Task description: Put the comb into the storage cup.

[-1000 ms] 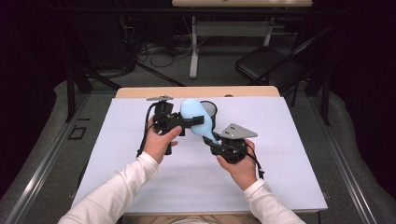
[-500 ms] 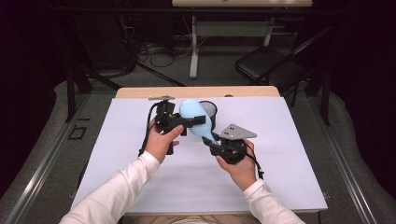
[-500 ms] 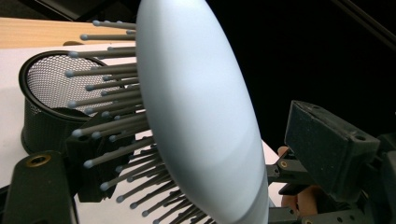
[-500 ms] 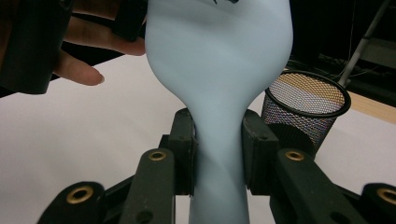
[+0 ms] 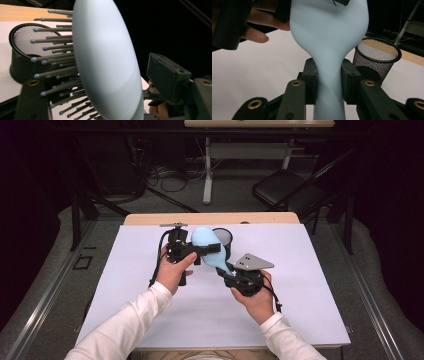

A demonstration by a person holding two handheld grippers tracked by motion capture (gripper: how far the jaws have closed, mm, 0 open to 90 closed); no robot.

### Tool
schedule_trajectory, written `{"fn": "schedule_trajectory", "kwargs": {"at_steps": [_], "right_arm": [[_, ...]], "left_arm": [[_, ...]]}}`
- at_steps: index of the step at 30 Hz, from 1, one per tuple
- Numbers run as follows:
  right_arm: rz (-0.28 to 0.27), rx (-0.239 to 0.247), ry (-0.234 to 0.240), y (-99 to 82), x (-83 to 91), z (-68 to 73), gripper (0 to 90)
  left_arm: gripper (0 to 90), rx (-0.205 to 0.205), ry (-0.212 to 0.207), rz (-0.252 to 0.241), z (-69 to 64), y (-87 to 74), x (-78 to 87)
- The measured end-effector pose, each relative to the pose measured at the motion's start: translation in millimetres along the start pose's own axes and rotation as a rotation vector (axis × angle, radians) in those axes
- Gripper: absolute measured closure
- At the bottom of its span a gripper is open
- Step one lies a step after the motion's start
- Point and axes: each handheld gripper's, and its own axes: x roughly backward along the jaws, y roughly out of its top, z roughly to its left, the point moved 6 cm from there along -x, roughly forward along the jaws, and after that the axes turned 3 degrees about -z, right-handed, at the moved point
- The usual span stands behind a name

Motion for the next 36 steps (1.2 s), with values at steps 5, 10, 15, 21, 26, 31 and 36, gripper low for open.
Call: {"fn": "schedule_trajectory", "kwargs": {"at_steps": [5, 10, 15, 21, 26, 31, 36], "right_arm": [[-0.001, -0.002, 0.001, -0.1, 0.1, 0.0, 69.4], [0.002, -0.001, 0.002, -0.8, -0.1, 0.3, 69.5], [0.002, 0.002, 0.000, -1.1, -0.3, 0.3, 69.5], [0.003, 0.003, 0.003, -1.7, -0.8, 1.1, 69.5], [0.003, 0.001, 0.004, -2.2, -1.0, 1.1, 69.5], [0.006, 0.000, 0.004, -3.0, -1.4, 0.7, 69.5], [0.006, 0.000, 0.005, -3.3, -1.7, 1.0, 69.6]], "left_arm": [[26.7, -0.009, -0.001, -0.003, 0.1, 0.5, 0.4], [26.8, 0.002, -0.005, 0.000, 0.2, 0.0, 0.1], [28.9, 0.031, -0.019, -0.006, 1.1, 0.3, 1.1], [31.1, 0.043, -0.019, -0.013, 2.2, 0.8, 2.5], [34.4, 0.068, -0.028, -0.014, 3.2, 0.8, 3.8], [38.6, 0.081, -0.029, -0.017, 4.5, 0.3, 5.1], [40.3, 0.094, -0.035, -0.020, 5.0, -0.1, 5.5]]}}
